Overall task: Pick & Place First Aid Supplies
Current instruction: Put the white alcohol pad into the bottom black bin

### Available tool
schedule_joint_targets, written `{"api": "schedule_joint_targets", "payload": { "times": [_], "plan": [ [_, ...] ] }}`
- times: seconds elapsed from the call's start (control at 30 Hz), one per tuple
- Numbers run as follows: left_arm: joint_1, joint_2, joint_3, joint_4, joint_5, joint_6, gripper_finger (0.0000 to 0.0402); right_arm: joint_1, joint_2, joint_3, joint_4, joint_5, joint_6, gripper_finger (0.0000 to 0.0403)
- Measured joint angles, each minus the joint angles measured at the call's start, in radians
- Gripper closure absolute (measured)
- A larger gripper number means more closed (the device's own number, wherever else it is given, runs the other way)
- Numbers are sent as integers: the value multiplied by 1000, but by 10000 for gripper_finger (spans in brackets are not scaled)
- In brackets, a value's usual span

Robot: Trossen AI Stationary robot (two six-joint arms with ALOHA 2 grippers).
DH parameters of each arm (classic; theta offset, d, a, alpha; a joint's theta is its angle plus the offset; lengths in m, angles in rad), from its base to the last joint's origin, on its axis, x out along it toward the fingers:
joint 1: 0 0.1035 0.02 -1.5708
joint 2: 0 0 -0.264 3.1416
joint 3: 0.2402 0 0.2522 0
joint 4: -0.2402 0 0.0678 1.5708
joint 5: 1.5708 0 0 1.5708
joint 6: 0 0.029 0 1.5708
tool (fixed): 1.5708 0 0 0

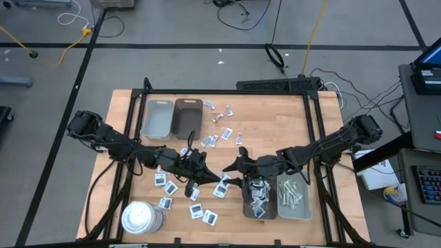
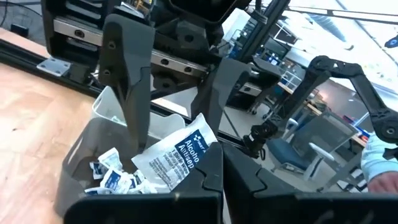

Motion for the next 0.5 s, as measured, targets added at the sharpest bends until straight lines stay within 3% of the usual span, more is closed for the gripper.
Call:
{"api": "schedule_joint_targets", "payload": {
  "times": [0.17,0.33,0.5],
  "plan": [
    [0,0,0,-1,-5,-8,401,1,0,0,2,-5,0,290],
    [2,0,0,-1,-15,-6,401,1,0,0,2,-5,-1,385],
    [9,0,0,-1,-19,-4,401,2,0,0,-6,-5,20,401]
  ]
}}
